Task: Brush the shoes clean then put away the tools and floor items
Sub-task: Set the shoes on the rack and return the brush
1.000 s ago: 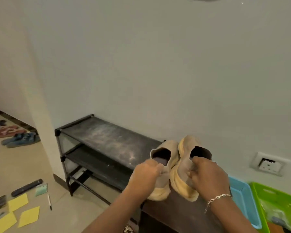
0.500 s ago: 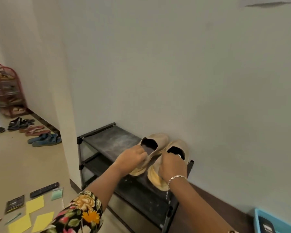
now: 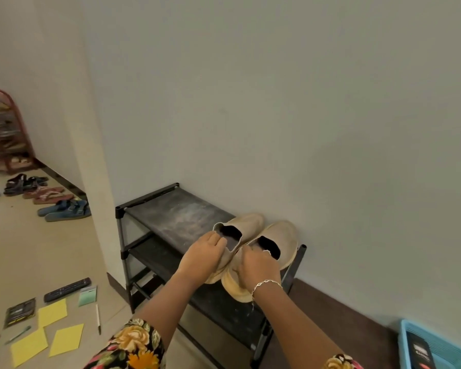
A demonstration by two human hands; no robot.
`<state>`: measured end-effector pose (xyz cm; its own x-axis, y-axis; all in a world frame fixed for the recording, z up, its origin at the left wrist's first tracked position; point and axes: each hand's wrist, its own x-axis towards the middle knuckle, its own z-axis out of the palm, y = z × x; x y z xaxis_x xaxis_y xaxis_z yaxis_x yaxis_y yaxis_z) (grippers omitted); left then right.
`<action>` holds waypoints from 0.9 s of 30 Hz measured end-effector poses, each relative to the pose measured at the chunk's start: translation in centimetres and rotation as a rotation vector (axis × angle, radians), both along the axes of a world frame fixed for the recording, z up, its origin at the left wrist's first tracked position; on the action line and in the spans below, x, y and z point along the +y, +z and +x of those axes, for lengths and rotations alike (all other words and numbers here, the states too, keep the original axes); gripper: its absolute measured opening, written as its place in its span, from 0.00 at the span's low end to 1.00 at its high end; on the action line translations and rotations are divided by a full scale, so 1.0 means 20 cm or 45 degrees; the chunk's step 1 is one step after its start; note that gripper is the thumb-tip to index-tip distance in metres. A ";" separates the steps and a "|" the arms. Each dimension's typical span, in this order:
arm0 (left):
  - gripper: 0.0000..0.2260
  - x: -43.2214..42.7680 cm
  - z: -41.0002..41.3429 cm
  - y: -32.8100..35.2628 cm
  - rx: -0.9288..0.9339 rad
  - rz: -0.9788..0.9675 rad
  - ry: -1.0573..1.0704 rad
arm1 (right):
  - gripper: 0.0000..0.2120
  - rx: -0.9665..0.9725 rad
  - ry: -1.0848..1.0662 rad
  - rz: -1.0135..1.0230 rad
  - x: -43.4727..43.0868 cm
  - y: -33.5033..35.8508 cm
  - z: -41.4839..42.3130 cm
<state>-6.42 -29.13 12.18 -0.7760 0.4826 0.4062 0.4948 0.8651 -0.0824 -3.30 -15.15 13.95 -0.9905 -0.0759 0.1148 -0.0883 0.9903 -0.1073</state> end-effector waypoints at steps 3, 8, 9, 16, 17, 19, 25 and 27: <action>0.20 0.08 0.10 -0.02 0.039 0.131 0.141 | 0.22 0.052 0.051 -0.096 0.11 0.03 0.10; 0.24 0.33 0.40 -0.04 0.034 0.128 0.154 | 0.16 0.174 0.003 -0.269 0.36 -0.05 0.42; 0.24 0.38 0.47 -0.04 0.027 0.140 0.151 | 0.16 0.160 -0.013 -0.283 0.42 -0.08 0.50; 0.27 0.79 0.84 -0.05 -0.071 0.138 0.060 | 0.15 0.130 -0.177 -0.354 0.86 -0.23 0.97; 0.27 0.85 0.87 -0.05 -0.093 0.131 0.044 | 0.14 0.130 -0.200 -0.363 0.93 -0.26 1.01; 0.26 0.98 0.92 -0.07 -0.121 0.109 0.012 | 0.14 0.112 -0.259 -0.355 1.07 -0.31 1.07; 0.24 1.29 0.97 -0.23 -0.323 0.055 -0.153 | 0.13 -0.076 -0.566 -0.360 1.50 -0.51 1.25; 0.25 1.37 0.97 -0.27 -0.376 0.013 -0.171 | 0.13 -0.220 -0.679 -0.334 1.63 -0.58 1.30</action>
